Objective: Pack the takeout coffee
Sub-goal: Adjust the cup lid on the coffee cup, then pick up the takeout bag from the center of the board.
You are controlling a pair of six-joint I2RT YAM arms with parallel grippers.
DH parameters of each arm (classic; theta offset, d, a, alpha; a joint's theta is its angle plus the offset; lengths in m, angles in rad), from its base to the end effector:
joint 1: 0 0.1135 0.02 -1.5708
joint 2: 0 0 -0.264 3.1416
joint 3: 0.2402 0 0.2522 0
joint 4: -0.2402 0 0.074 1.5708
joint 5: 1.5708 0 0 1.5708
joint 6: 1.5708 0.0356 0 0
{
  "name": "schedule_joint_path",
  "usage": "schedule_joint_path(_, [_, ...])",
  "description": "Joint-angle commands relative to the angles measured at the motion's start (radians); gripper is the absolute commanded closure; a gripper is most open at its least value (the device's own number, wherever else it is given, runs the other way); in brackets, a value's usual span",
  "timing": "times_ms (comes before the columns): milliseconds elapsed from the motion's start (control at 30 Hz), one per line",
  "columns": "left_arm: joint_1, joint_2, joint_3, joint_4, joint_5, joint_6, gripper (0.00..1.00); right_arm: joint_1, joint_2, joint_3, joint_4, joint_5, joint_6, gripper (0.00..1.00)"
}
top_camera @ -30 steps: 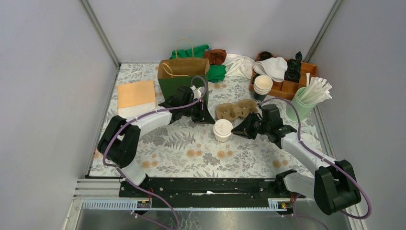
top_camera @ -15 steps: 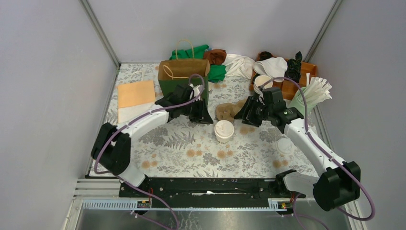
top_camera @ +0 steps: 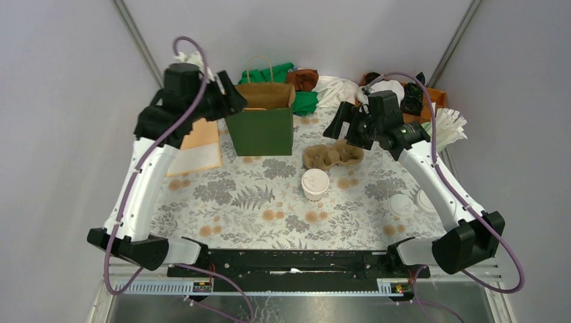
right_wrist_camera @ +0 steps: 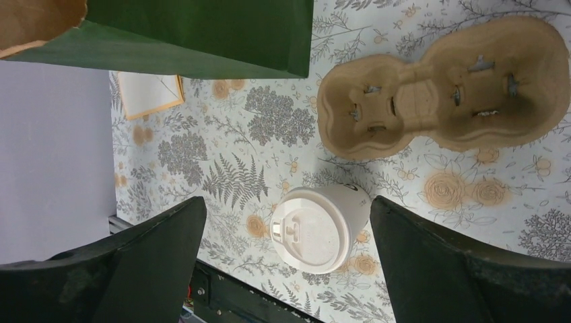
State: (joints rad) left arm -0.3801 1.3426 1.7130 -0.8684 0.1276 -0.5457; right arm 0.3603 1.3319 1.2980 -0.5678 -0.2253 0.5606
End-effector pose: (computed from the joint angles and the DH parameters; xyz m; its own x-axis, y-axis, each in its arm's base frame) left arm 0.2425 -0.1018 0.4630 -0.6240 -0.3050 -0.7194 0.1731 0.8438 -0.5079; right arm 0.2723 0.1111 0.3601 -0.7230 0.2815 -0.6310 -0.1554 0.8236 0.5454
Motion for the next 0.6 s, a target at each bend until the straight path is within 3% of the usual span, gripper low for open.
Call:
schedule_joint_path(0, [0.152,0.022,0.107,-0.086,-0.123,0.019,0.31,0.018,0.033,0.076,-0.044,0.037,-0.045,0.0])
schedule_joint_path(200, [0.347,0.164,0.19,-0.018,-0.004,0.037,0.29,0.025,0.073,0.154,-0.104,0.06,-0.073,0.0])
schedule_joint_path(400, [0.366,0.31,0.219,0.023,0.06,0.098,0.29,0.025,0.103,0.172,-0.11,0.058,-0.109,0.0])
schedule_joint_path(567, [0.364,0.34,0.149,0.111,0.138,0.089,0.32,0.026,0.126,0.173,-0.123,0.036,-0.119,0.0])
